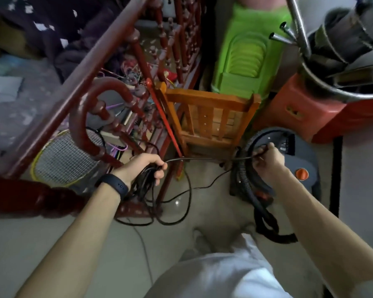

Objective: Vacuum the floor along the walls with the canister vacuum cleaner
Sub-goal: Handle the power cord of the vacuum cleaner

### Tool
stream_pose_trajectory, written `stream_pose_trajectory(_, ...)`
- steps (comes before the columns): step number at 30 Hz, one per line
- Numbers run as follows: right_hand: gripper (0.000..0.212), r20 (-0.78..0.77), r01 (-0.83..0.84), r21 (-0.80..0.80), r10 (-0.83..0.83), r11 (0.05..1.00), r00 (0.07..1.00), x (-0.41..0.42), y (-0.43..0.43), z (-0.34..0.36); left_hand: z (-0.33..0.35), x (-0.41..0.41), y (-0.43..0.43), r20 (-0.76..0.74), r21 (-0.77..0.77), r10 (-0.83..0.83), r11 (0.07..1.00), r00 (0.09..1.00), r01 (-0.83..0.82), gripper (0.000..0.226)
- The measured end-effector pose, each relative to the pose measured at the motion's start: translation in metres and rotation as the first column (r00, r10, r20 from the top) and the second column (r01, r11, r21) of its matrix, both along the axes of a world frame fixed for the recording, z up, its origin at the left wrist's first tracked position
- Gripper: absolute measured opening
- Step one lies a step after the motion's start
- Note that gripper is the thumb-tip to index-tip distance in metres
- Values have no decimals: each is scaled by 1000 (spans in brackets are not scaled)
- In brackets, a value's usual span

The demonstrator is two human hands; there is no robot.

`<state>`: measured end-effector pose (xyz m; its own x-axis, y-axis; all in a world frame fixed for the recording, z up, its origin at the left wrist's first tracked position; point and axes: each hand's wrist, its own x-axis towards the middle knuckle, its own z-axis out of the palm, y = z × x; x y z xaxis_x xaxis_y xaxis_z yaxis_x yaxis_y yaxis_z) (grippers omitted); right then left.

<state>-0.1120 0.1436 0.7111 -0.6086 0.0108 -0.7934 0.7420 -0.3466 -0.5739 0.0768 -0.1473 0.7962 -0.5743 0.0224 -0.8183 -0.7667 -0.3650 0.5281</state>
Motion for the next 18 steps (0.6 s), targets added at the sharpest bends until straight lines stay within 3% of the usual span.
stream_pose_trajectory(2, 39, -146, -214, 41, 217, 976, 965, 11, 8, 15, -23, -7, 11, 44, -143, 92, 986, 995, -85, 22)
stream_pose_trajectory(4, 41, -324, -418, 211, 466, 884, 823, 34, 12, 39, -44, -22, 25, 46, -158, 170, 974, 984, -160, 28)
stream_pose_trajectory(6, 43, -416, -557, 491, 742, 670, 526, 67, 21, 59, -58, -39, 44, 50, -91, 156, 984, 986, -151, 31)
stream_pose_trajectory(8, 40, -316, -617, 687, 922, 384, 222, 102, 34, 61, -58, -60, 70, 54, 52, 157, 986, 986, -160, 28)
stream_pose_trajectory(9, 36, -247, -645, 708, 957, 287, 154, 116, 43, 57, -57, -71, 84, 49, 126, 158, 979, 986, -163, 34)
stream_pose_trajectory(11, 29, -156, -704, 679, 978, 210, 142, 137, 59, 45, -58, -90, 113, 56, 111, 67, 991, 996, -73, 54)
stream_pose_trajectory(14, 26, -138, -712, 665, 974, 225, 178, 151, 72, 39, -62, -105, 156, 86, -68, -150, 985, 985, 156, 46)
stream_pose_trajectory(16, 26, -156, -686, 681, 966, 257, 208, 152, 76, 40, -72, -107, 176, 162, -185, -293, 929, 942, 321, 46)
stream_pose_trajectory(18, 26, -154, -678, 683, 962, 270, 227, 150, 80, 40, -76, -105, 188, 211, -206, -370, 888, 905, 411, 34)
